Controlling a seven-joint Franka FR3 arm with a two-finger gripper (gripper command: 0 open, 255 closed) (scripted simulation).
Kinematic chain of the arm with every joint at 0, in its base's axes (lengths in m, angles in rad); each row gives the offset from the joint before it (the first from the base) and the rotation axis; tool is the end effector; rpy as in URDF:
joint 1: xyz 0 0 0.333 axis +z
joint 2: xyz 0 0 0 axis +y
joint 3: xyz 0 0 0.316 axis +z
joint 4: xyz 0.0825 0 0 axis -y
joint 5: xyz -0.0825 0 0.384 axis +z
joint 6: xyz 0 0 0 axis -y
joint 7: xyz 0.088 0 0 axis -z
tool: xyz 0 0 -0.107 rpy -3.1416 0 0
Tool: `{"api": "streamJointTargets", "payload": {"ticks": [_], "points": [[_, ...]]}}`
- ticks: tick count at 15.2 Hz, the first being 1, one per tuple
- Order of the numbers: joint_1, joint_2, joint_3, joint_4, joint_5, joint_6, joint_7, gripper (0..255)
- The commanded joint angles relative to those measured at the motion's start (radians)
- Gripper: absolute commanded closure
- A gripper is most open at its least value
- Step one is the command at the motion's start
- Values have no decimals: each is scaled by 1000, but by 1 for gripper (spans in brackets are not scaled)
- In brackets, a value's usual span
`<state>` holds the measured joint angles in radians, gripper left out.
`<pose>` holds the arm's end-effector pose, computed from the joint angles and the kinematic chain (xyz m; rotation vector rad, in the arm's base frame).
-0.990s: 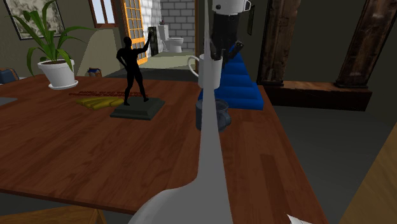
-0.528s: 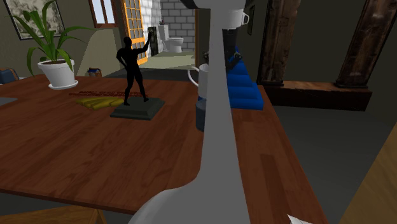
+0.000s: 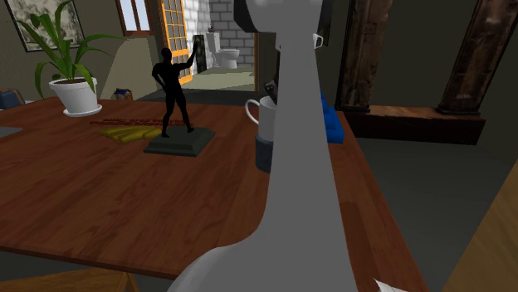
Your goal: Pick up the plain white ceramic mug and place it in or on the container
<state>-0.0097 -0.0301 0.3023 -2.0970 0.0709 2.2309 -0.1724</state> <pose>0.5299 0.1629 0.4492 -3.0021 -0.6504 -0.2454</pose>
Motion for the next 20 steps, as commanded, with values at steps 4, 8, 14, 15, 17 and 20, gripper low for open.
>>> {"api": "streamJointTargets", "payload": {"ticks": [4, 8, 14, 15, 17, 20], "points": [[0, 1, 0, -1, 0, 3, -1, 255], [0, 1, 0, -1, 0, 3, -1, 0], [-3, -34, -4, 28, 10, -61, -8, 0], [-4, -49, -7, 45, 14, -93, -11, 0], [-5, -61, -8, 59, 17, -118, -14, 0], [-5, -61, -9, 59, 17, -118, -14, 0]]}}
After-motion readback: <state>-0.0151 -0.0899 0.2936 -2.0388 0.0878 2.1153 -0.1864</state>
